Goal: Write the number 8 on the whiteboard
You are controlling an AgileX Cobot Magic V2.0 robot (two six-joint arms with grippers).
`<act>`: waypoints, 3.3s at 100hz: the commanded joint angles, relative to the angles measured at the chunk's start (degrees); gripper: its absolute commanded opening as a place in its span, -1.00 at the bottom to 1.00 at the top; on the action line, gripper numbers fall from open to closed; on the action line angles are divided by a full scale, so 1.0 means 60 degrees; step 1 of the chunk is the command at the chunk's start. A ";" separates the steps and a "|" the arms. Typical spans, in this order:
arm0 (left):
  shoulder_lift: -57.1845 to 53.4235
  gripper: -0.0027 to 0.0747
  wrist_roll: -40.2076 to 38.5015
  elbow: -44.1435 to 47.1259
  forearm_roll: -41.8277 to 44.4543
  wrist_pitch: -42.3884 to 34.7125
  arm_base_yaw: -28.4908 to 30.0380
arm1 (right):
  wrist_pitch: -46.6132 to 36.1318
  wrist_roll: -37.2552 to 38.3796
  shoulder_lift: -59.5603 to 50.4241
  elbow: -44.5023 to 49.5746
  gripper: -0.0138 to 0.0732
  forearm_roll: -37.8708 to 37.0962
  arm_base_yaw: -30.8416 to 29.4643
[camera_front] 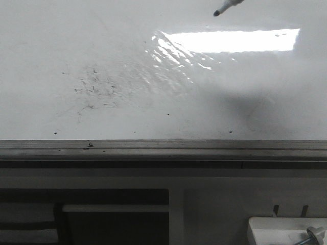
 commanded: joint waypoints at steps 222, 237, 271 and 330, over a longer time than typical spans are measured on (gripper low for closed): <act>0.0063 -0.98 -0.0043 -0.0250 -0.0347 -0.1054 0.0014 | 0.0647 0.0366 0.1005 0.0795 -0.78 -0.0850 -0.1871; 0.0063 -0.98 -0.0043 -0.0250 -0.0347 -0.1054 0.0014 | -0.0054 0.0366 0.1253 0.0795 -0.78 -0.0804 -0.1199; 0.0063 -0.98 -0.0043 -0.0250 -0.0347 -0.1054 0.0014 | -0.1372 0.0366 0.1547 0.0284 -0.78 -0.0745 -0.0892; 0.0063 -0.98 -0.0043 -0.0250 -0.0347 -0.1041 0.0014 | -0.1337 0.0366 0.2548 -0.1152 -0.78 -0.0701 -0.0892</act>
